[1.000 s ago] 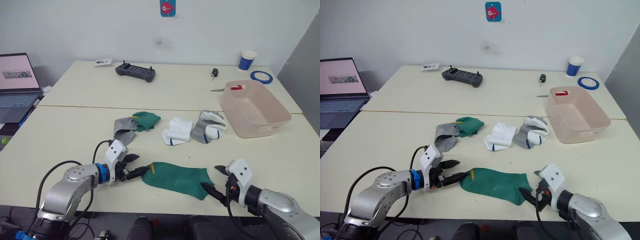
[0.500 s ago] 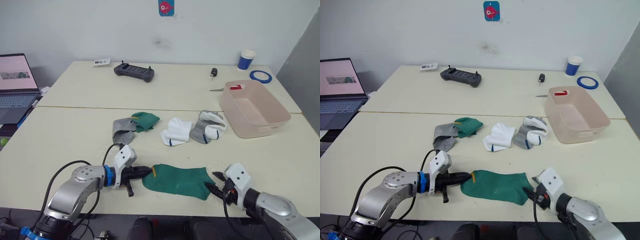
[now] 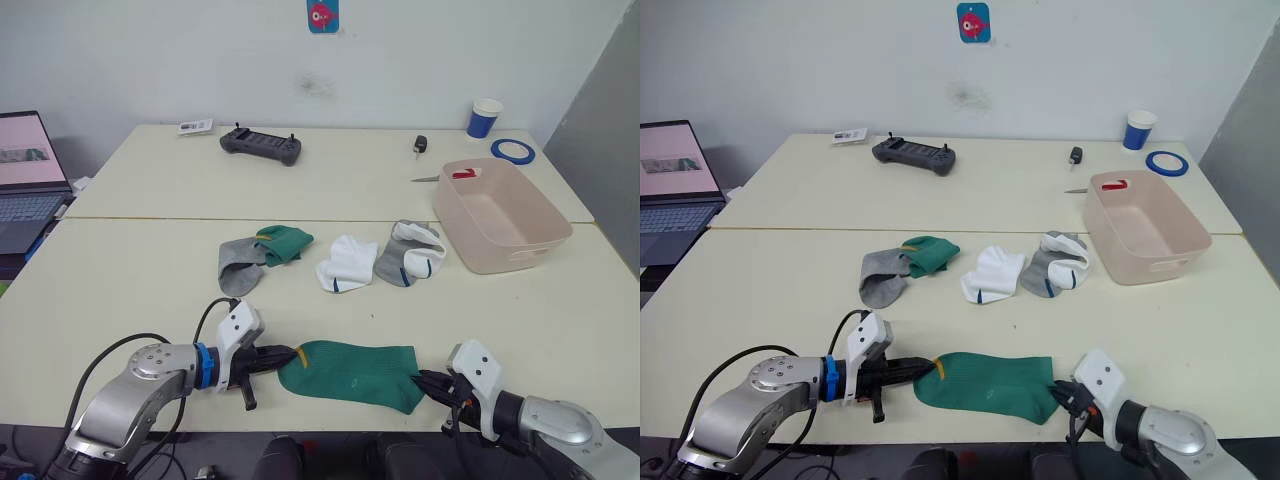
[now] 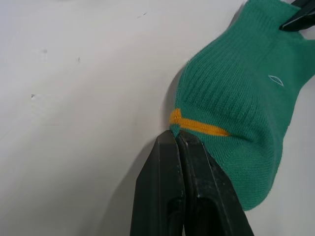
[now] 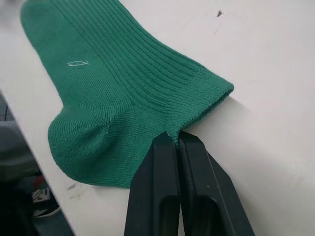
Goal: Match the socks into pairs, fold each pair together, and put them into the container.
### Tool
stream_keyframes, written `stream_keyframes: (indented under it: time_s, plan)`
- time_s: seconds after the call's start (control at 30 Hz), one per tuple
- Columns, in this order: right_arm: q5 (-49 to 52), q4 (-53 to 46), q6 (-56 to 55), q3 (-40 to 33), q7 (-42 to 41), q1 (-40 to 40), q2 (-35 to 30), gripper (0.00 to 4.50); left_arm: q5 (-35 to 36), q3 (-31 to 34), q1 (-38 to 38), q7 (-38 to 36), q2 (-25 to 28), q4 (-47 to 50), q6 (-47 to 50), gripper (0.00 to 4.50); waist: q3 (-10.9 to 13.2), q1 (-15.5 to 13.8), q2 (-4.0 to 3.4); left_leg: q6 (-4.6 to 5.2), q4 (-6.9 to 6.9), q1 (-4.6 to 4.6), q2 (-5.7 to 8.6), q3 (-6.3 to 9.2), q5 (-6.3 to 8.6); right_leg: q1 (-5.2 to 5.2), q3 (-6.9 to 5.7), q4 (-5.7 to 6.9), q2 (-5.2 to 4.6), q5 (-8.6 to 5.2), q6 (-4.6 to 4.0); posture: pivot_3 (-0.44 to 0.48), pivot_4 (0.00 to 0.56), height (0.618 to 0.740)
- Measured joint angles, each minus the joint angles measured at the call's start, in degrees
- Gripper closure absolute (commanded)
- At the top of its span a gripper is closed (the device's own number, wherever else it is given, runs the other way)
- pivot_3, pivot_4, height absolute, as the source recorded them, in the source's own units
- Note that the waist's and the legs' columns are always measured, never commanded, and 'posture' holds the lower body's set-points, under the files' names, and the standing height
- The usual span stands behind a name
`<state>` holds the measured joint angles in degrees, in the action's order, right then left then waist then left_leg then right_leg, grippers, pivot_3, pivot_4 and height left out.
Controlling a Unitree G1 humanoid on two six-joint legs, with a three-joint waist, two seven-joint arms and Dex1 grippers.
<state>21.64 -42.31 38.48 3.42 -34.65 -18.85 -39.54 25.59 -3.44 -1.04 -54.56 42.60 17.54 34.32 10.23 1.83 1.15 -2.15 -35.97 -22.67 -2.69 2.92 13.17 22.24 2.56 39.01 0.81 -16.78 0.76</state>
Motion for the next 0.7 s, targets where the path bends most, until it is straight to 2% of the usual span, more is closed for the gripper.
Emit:
stream_keyframes:
  time_s: [0.23, 0.3, 0.4, 0.67, 0.7]
  plan:
    - [2.0, 1.0, 4.9, -0.6, 0.0, 5.0, -0.5, 4.48, -0.2, -0.1, -0.6, 0.8, -0.1, 0.3, 0.0, 4.50, 0.0, 0.0, 0.00, 0.00, 0.00, 0.01, 0.02, -0.01, 0.00, -0.01, 0.00, 0.00, 0.00, 0.00, 0.00, 0.000, 0.150, 0.740]
    - [2.2, 1.7, 6.3, -0.6, 0.0, 5.1, -0.8, 3.97, -0.2, -0.1, -0.7, 1.3, -0.3, 0.5, 0.0, 4.50, 0.0, -0.1, -0.01, 0.00, 0.01, 0.00, 0.02, -0.01, 0.00, -0.01, 0.01, -0.01, 0.00, 0.00, 0.00, 0.000, 0.150, 0.740]
    - [2.6, 1.9, 7.0, -0.8, 0.0, 5.4, -0.6, 3.03, 0.0, 0.2, -1.6, 1.5, -0.4, 0.5, -0.2, 3.88, -0.1, 0.0, -0.04, 0.00, 0.00, 0.04, 0.01, -0.01, 0.00, -0.01, 0.02, 0.00, 0.00, 0.00, 0.00, 0.000, 0.150, 0.740]
    - [4.4, 2.2, 7.4, -4.9, 0.7, 5.5, -0.4, 0.12, 0.1, 0.8, -4.0, 0.5, 0.0, 1.3, -3.8, 1.61, -0.1, 0.0, -0.13, 0.00, 0.00, 0.15, 0.00, -0.03, 0.00, -0.06, 0.08, 0.04, -0.01, -0.14, -0.28, 0.000, 0.150, 0.740]
    - [4.8, 2.2, 7.4, -5.9, 0.7, 5.6, -0.4, 0.00, 0.1, 1.4, -4.2, 0.6, 0.0, 0.8, -4.7, 1.30, -0.1, 0.0, -0.13, 0.00, 0.00, 0.17, 0.00, -0.02, 0.00, -0.08, 0.09, 0.05, -0.01, -0.14, -0.29, 0.000, 0.150, 0.740]
